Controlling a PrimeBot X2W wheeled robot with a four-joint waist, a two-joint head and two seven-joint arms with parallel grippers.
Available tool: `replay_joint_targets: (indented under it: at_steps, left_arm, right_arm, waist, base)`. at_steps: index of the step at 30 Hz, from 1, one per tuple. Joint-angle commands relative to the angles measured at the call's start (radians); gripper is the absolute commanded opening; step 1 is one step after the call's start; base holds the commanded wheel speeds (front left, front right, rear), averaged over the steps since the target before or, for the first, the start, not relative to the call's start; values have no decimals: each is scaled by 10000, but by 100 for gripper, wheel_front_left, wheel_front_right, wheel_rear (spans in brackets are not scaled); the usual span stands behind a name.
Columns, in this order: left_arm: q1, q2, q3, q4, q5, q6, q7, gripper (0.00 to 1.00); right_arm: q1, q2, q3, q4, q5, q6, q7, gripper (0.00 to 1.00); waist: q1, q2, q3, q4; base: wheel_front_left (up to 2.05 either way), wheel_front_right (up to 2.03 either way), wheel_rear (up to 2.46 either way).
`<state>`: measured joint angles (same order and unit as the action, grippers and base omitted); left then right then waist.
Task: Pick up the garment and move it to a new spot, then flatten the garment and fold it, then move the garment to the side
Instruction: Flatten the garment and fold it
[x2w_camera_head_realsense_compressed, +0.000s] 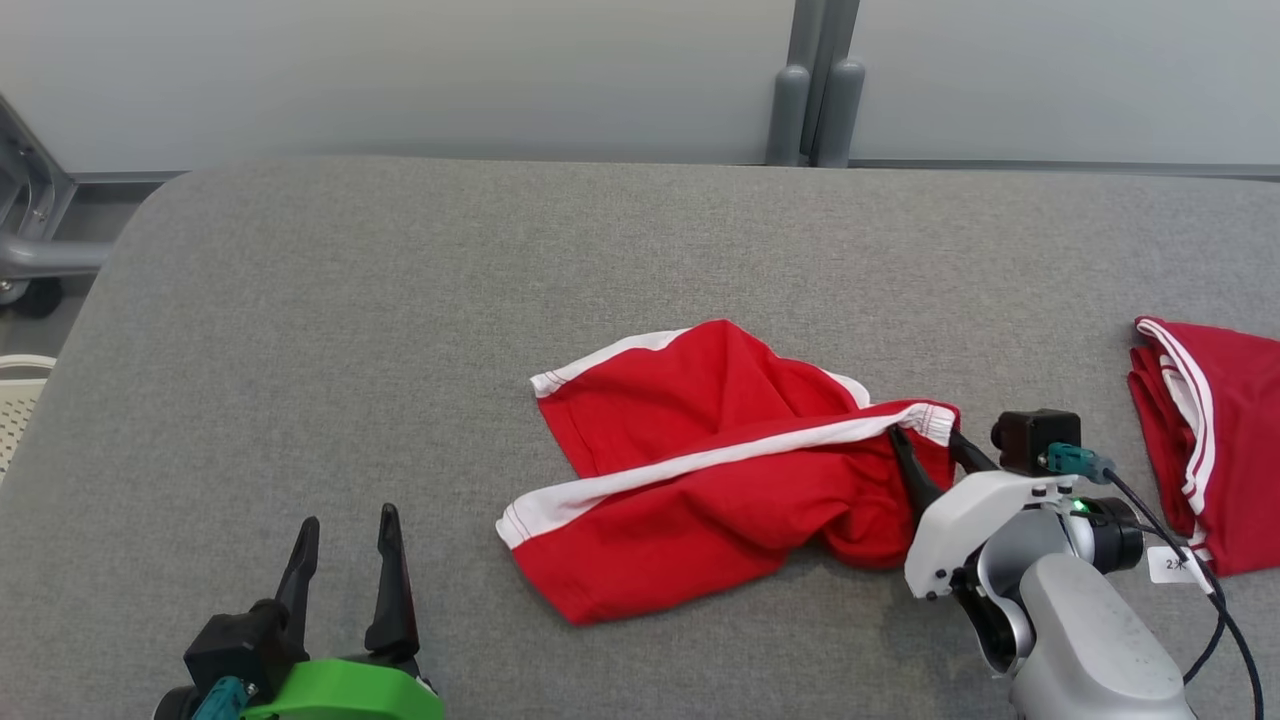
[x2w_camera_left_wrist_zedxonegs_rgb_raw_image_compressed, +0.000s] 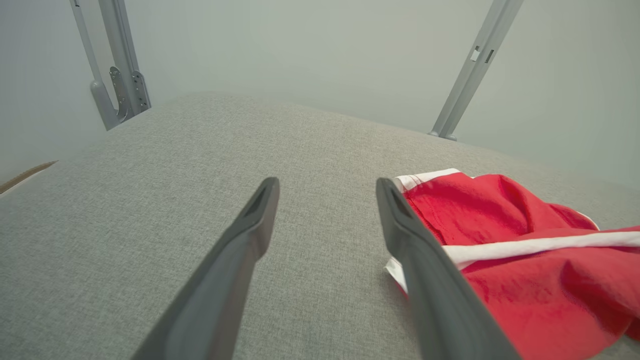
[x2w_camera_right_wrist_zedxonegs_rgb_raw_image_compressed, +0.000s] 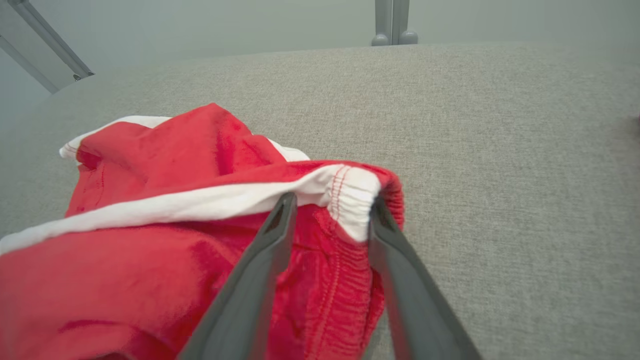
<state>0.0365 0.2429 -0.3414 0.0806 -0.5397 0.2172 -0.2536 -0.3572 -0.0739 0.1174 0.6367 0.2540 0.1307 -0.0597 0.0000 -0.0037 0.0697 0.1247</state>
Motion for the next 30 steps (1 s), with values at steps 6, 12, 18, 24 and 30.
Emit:
replay_joint_targets:
  at_steps: [6, 12, 18, 24, 30]
  left_arm:
    - [-210, 83, 34, 41, 94, 22, -35, 100]
    - [-265, 58, 8, 82, 58, 19, -41, 100]
    - [-233, -8, -146, 236, -51, -90, 85, 100]
    - [-140, -254, -303, 447, -663, -492, 445, 100]
    - [-636, -213, -640, 1100, -1207, -1156, 1405, 100]
  right_arm:
    - [-478, -40, 86, 404, 276, 0, -283, 43]
    - [-714, -67, 231, 710, 357, 0, -435, 5]
    - [-423, -169, 558, 340, 594, 0, -796, 0]
    - [237, -400, 783, -664, 841, 0, -787, 0]
    - [699, -554, 901, -1422, 761, 0, -546, 0]
  waist:
    - [0, 37, 108, -18]
    - [0, 37, 143, -79]
    - [0, 37, 100, -230]
    - [0, 37, 51, -501]
    - [0, 37, -13, -704]
  base:
    - [0, 0, 0]
    - [0, 0, 0]
    - [0, 0, 0]
    - [0, 0, 0]
    - [0, 0, 0]
